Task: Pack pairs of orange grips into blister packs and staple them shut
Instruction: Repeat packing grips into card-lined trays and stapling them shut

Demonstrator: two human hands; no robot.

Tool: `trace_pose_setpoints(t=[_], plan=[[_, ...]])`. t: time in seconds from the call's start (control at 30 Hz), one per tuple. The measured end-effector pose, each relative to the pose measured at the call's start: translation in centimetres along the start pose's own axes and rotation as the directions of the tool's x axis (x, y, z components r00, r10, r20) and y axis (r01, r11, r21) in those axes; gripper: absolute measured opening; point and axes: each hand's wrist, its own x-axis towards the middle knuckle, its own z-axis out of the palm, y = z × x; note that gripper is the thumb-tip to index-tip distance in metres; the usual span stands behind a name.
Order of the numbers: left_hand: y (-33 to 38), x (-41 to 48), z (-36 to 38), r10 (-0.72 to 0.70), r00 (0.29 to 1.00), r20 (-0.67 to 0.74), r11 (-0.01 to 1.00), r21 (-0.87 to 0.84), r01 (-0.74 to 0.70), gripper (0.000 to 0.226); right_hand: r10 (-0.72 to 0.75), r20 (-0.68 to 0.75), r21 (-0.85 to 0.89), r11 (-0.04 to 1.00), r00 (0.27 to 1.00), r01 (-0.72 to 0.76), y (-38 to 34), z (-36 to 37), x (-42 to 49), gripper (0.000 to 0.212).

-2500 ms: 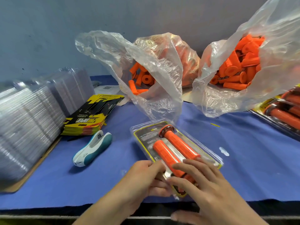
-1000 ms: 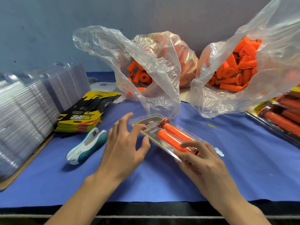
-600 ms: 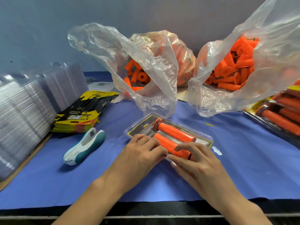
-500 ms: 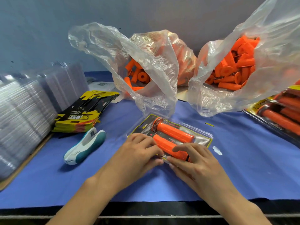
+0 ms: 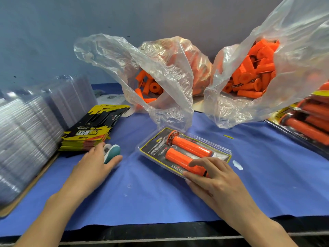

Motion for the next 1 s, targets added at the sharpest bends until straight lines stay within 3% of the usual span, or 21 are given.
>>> trace_pose_setpoints(t=[0.03, 0.1, 0.13, 0.17, 0.23, 0.37, 0.73, 1.0], plan=[[0.5, -0.7, -0.5, -0.007, 0.999, 0.051, 0.973, -0.232, 0.019, 0.058, 0.007, -0.004, 0.007, 1.000, 1.000, -0.007, 0.1, 0.0, 0.0, 0.027], [1.9, -2.6, -1.0, -0.020, 0.944, 0.330, 0.749, -0.621, 0.233, 0.063, 0.025, -0.012, 0.014, 1.000, 1.000, -0.024, 0.1, 0.0, 0.0, 0.027], [2.6, -3.8, -1.1, 0.024, 0.863, 0.505, 0.657, -0.659, 0.367, 0.071, 0.027, -0.014, 0.009, 1.000, 1.000, -0.027, 0.1, -0.1, 0.1, 0.027], [3.2, -4.9, -1.1, 0.075, 0.769, 0.635, 0.628, -0.629, 0.459, 0.080, 0.024, -0.016, -0.001, 1.000, 1.000, -0.024, 0.0, -0.1, 0.1, 0.027], [4.5, -6.5, -0.6, 0.171, 0.635, 0.753, 0.620, -0.583, 0.525, 0.086, 0.013, -0.023, -0.016, 1.000, 1.000, -0.013, -0.2, -0.3, 0.2, 0.028], [6.9, -7.2, 0.6, 0.256, 0.602, 0.757, 0.518, -0.633, 0.575, 0.074, -0.006, -0.016, -0.032, 0.999, 1.000, 0.005, -0.3, -0.6, 0.3, 0.028], [8.7, -7.2, 0.9, 0.304, 0.616, 0.727, 0.566, -0.658, 0.497, 0.065, -0.063, -0.033, -0.078, 0.995, 0.997, 0.060, -0.4, -0.6, 0.3, 0.023], [9.3, -7.1, 1.2, 0.280, 0.611, 0.740, 0.619, -0.626, 0.474, 0.072, -0.105, -0.043, -0.118, 0.988, 0.994, 0.099, -0.6, -0.7, 0.4, 0.025]])
